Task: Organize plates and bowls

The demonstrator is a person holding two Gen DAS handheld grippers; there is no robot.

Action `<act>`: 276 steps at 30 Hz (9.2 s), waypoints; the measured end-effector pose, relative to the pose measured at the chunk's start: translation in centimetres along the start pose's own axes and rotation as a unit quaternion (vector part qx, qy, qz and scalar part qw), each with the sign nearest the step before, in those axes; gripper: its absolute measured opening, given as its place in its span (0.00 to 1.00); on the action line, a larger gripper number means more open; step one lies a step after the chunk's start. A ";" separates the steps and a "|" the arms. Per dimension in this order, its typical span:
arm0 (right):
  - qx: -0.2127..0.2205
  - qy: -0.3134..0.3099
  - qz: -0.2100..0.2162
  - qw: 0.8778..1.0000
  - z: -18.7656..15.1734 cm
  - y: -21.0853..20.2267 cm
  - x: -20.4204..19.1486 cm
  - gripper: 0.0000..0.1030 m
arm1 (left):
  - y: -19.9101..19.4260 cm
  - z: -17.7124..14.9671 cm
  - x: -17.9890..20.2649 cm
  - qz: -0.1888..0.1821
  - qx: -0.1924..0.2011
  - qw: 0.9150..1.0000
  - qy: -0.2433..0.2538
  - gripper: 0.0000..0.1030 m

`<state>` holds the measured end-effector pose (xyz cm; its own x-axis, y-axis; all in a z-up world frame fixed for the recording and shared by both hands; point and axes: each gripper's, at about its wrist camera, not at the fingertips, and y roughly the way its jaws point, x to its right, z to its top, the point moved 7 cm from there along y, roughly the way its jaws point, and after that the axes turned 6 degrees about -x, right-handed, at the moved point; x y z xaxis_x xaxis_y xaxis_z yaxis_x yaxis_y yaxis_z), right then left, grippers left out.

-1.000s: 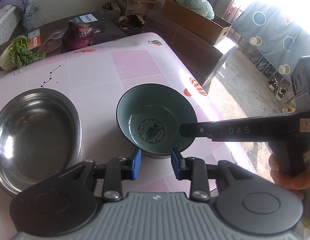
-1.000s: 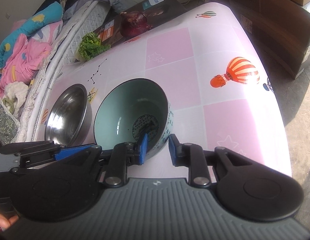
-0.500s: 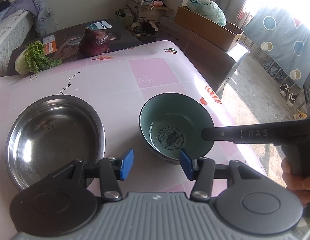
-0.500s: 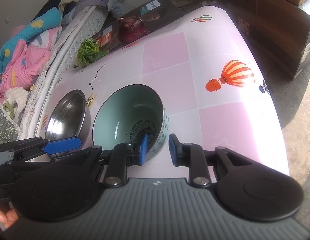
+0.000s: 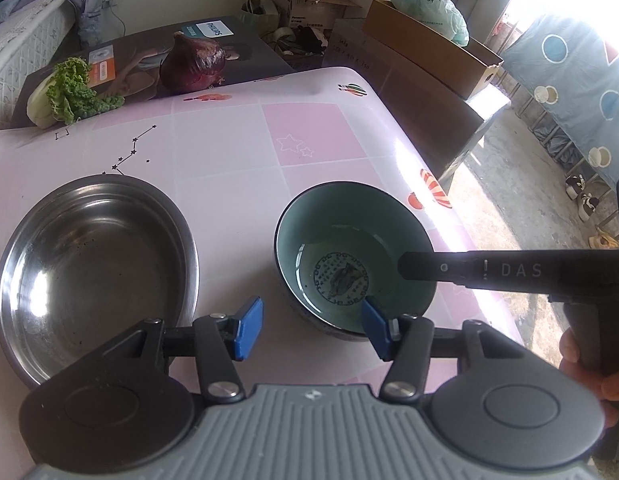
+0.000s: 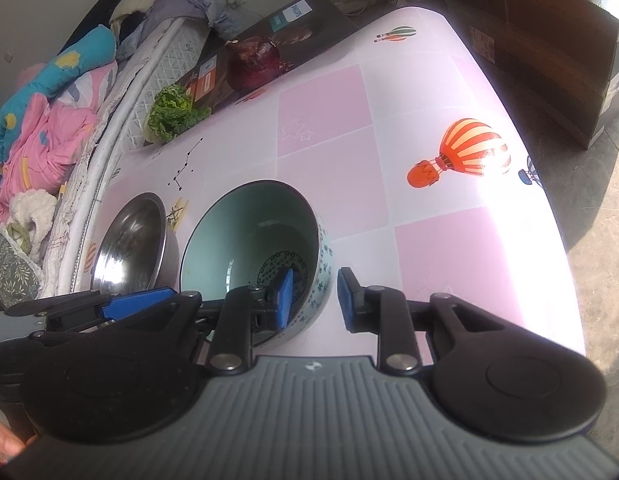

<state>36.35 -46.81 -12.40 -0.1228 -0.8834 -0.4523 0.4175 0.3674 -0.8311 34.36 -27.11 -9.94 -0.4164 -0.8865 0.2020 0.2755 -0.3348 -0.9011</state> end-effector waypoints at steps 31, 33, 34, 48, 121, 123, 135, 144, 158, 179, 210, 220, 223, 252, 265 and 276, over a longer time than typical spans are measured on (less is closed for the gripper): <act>0.008 0.012 0.018 1.000 0.7 1.1 -0.2 0.33 | 1.6 0.7 -0.9 -0.046 -0.028 0.997 -0.052 0.35; 0.008 0.014 0.021 1.000 0.5 0.9 -0.1 0.33 | 1.6 0.5 -0.7 -0.044 -0.030 0.997 -0.049 0.35; 0.008 0.014 0.022 1.000 0.4 0.8 -0.1 0.33 | 1.5 0.4 -0.6 -0.046 -0.031 0.997 -0.049 0.36; 0.025 0.000 0.010 1.000 0.4 0.1 -0.2 0.27 | 0.4 0.4 -0.2 -0.034 -0.008 0.999 -0.027 0.36; 0.006 0.021 -0.004 1.000 -0.7 2.9 0.2 0.18 | 4.4 0.8 -1.6 -0.011 -0.052 0.995 -0.085 0.18; 0.008 0.022 -0.005 1.000 -0.7 2.9 0.1 0.18 | 4.4 0.8 -1.5 -0.008 -0.052 0.995 -0.083 0.18; 0.008 0.021 -0.005 1.000 -0.7 2.9 -0.1 0.18 | 4.3 0.7 -1.5 -0.003 -0.051 0.995 -0.080 0.18; 0.009 0.015 -0.007 1.000 -0.5 2.8 -0.6 0.18 | 3.9 0.7 -1.6 -0.003 -0.047 0.996 -0.082 0.18; 0.016 0.010 -0.007 1.000 0.1 1.6 -1.2 0.18 | 2.7 0.9 -1.7 -0.009 -0.035 0.996 -0.084 0.18; 0.020 -0.030 0.008 0.999 1.3 -0.4 -8.3 0.18 | -3.4 1.2 -6.2 -0.010 0.016 0.993 -0.121 0.18; -0.039 -0.100 -0.002 0.994 2.2 11.0 -18.4 0.23 | -4.0 -0.7 -19.1 0.034 0.032 0.982 -0.181 0.22; -0.023 -0.083 0.004 0.996 2.4 9.4 -18.2 0.42 | -7.2 -1.3 -18.7 0.026 0.059 0.983 -0.175 0.33; -0.016 -0.080 0.015 0.997 2.2 8.5 -18.4 0.48 | -8.0 -1.8 -18.6 0.026 0.062 0.982 -0.174 0.39; 0.069 -0.061 0.149 0.985 -8.6 -5.0 -20.7 0.56 | -20.4 -16.5 -20.1 0.053 0.121 0.978 -0.161 0.74; 0.047 -0.077 0.151 0.984 -25.0 -3.8 -24.4 0.55 | -21.9 -30.2 -23.1 0.128 0.140 0.959 -0.212 0.78; 0.026 -0.086 0.103 0.991 -31.2 0.2 -25.4 0.47 | -18.6 -33.0 -23.0 0.171 0.136 0.959 -0.181 0.66</act>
<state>11.48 -15.21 -11.12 0.1237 -0.8296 -0.5444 0.4635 0.5334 -0.7076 10.18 10.13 -10.47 0.0538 -0.9955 0.0774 0.5784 -0.0322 -0.8151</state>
